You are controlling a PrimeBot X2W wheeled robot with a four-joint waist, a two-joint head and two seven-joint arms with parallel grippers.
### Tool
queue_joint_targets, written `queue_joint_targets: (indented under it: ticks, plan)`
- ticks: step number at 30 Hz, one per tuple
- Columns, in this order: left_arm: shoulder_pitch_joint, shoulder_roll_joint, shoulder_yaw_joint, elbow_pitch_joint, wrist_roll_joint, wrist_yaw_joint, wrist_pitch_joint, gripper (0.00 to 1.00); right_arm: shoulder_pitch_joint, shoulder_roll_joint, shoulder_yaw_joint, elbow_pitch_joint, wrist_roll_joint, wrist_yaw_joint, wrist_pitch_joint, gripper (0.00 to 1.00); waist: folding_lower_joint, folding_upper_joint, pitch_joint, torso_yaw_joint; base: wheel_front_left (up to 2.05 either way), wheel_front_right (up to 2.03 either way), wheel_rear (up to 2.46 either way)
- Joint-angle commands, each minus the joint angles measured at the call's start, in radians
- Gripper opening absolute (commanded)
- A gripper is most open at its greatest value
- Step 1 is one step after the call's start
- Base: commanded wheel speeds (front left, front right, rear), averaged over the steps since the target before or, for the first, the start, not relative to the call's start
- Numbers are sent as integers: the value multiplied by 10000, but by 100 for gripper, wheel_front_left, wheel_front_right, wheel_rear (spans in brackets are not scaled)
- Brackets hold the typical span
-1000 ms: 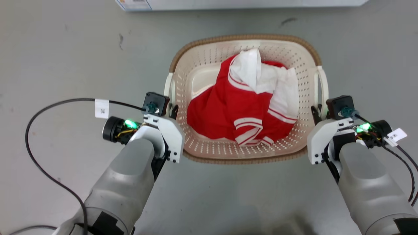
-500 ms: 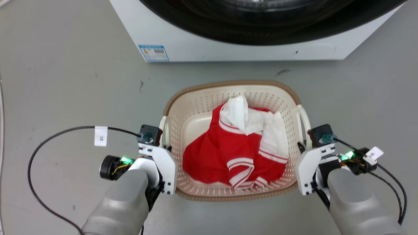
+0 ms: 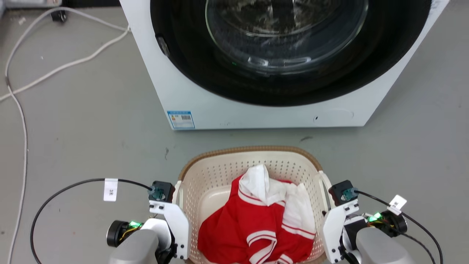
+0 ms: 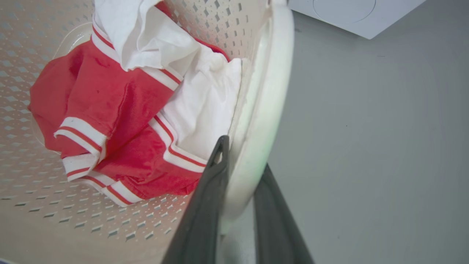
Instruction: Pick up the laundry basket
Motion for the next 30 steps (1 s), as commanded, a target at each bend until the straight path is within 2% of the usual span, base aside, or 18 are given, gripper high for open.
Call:
queue_joint_targets:
  ticks: [1, 14, 30]
  plan:
    - [177, -54, -100, -121, -96, -123, 36, 0, 221, 108, 302, -77, 174, 35, 96, 0, 3, -1, -531, -72, 0, 0, 0]
    - [897, -30, -476, -7, -622, -123, 245, 0, 830, 108, 1198, 14, 1041, 35, 312, 0, 3, -1, -1649, -140, 0, 0, 0]
    - [1361, -57, -885, 165, -973, -111, 70, 0, 1405, 103, 1539, 114, 1660, 35, 201, 0, 3, -1, -2226, -250, 0, 0, 0]
